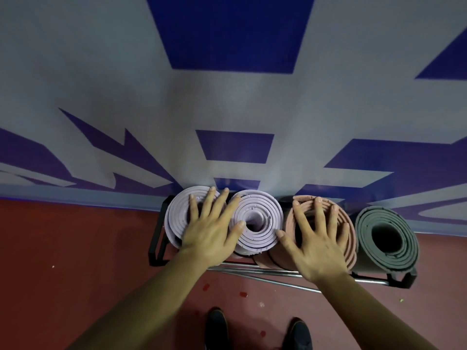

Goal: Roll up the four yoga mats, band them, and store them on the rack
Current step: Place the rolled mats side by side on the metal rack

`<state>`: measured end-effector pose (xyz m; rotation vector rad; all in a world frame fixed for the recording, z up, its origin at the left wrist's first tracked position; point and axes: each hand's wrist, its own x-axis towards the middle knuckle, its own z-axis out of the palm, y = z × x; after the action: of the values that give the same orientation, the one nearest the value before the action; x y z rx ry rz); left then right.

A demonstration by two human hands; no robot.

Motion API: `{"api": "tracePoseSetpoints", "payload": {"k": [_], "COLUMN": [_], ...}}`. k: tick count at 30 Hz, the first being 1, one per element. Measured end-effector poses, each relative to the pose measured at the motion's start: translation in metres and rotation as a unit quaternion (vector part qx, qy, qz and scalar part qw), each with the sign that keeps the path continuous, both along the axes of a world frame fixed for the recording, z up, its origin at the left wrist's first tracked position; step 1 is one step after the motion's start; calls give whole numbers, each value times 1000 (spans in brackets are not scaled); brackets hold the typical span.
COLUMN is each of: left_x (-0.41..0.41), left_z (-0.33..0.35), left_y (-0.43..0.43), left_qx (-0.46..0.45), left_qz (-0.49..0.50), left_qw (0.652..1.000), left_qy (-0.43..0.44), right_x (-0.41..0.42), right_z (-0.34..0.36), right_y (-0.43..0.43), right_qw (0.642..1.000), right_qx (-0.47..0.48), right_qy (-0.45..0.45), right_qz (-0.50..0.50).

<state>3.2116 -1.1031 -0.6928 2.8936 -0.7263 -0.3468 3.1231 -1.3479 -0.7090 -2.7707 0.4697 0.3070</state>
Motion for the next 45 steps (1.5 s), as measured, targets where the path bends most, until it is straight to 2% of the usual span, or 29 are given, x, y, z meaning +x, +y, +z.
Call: {"api": "tracePoseSetpoints", "payload": {"k": [3, 6, 9, 12, 16, 18, 23, 29, 35, 40, 45], "left_x": [8, 12, 9, 7, 6, 8, 7, 2, -2, -2, -3], "left_z": [17, 24, 21, 8, -10, -17, -27, -24, -25, -35, -47], "left_y": [19, 52, 81, 93, 96, 94, 88, 86, 90, 96, 99], "left_qx": [-126, -157, -125, -130, -217, -271, -322, -372, -388, -421, -414], "left_qz": [43, 93, 144, 172, 208, 229, 254, 218, 176, 139, 136], "left_qw": [990, 979, 981, 976, 952, 933, 911, 902, 901, 894, 899], "left_qy": [-37, -89, -24, 39, 51, 54, 46, -7, -79, -66, -41], "right_x": [4, 15, 32, 48, 63, 68, 72, 66, 60, 57, 59], "right_z": [16, 35, 47, 46, 32, 25, 12, 8, 9, 8, 6], "right_y": [11, 46, 93, 131, 160, 168, 177, 178, 177, 178, 177], "right_qw": [1000, 995, 989, 987, 992, 995, 994, 988, 979, 968, 978], "right_qx": [9, 47, 79, 103, 88, 73, 95, 95, 138, 166, 128], "right_qy": [-18, -80, -88, -33, 7, -8, -40, -105, -141, -180, -150], "right_qz": [2, 32, 92, 118, 92, 69, 39, 64, 58, 47, 75]}}
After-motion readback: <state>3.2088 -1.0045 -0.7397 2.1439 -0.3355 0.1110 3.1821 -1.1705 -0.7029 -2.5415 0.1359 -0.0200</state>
